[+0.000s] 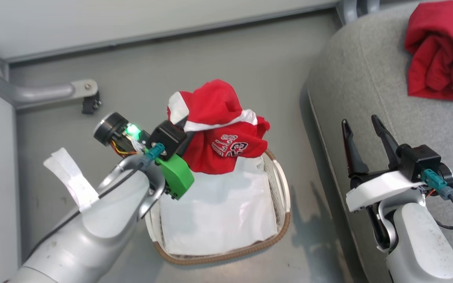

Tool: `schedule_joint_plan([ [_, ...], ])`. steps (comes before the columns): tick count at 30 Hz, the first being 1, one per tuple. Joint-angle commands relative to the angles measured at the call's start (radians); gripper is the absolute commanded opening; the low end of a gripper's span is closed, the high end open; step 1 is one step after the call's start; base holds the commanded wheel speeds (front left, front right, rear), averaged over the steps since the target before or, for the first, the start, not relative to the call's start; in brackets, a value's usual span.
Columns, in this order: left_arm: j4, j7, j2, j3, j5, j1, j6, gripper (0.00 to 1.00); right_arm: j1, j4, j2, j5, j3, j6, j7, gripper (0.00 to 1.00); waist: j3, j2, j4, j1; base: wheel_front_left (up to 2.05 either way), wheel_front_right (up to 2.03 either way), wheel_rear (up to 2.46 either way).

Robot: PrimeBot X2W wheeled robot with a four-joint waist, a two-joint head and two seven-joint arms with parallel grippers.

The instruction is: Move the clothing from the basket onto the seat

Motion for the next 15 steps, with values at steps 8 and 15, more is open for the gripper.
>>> schedule_joint_plan([
  [8,-0.005,-0.001,0.06,0.01,0.026,-0.11,-0.015,0.0,0.05,0.019,-0.004,0.013,0.043,-0.001,-0.005,1.0,-0.243,0.0,0.063,0.0001,0.0,0.0,0.0],
  [15,0.006,-0.001,0.082,-0.013,0.024,-0.193,-0.023,0.0,0.058,0.028,-0.004,0.022,0.093,-0.001,-0.005,1.0,-0.288,0.0,0.062,0.0001,0.0,0.0,0.0],
])
